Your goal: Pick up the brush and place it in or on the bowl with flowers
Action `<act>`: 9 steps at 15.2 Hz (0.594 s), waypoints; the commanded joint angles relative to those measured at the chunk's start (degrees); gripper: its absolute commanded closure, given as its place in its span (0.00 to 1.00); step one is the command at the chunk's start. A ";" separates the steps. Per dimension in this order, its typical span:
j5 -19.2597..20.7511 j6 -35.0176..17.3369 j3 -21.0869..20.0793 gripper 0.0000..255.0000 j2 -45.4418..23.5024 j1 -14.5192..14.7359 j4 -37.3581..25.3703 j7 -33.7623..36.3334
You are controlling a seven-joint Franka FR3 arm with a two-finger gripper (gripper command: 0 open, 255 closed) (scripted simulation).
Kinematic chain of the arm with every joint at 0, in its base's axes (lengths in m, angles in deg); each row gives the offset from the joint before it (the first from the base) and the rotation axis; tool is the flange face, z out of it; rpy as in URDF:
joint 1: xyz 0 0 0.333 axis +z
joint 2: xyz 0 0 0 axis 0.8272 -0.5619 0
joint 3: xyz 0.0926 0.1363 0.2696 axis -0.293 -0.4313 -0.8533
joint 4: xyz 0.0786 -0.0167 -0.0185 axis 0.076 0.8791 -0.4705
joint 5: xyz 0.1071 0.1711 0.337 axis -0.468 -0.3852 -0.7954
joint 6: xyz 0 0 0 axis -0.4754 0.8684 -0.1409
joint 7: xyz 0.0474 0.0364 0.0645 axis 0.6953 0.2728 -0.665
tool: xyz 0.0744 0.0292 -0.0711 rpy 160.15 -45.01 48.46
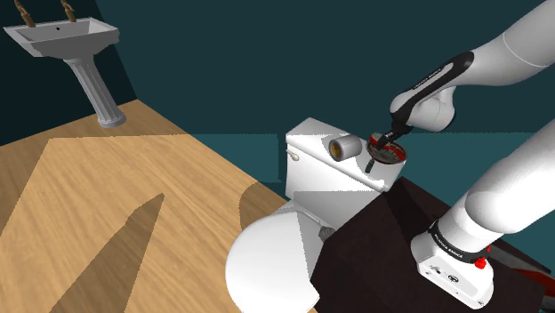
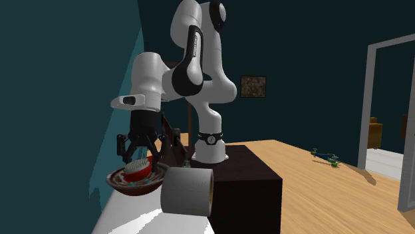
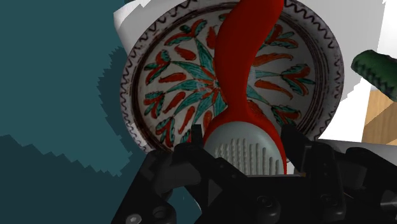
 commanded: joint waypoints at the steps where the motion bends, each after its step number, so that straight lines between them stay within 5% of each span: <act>1: -0.05 -0.02 0.01 1.00 -0.01 0.02 -0.01 -0.04; 2: -0.05 -0.02 0.01 1.00 -0.01 0.02 -0.01 -0.04; 3: -0.05 -0.02 0.01 0.00 -0.01 0.02 -0.01 -0.03; 8: -0.05 -0.02 0.01 0.00 -0.02 0.02 -0.01 -0.03; 9: 6.48 2.01 -1.37 0.00 3.16 -3.00 0.71 4.71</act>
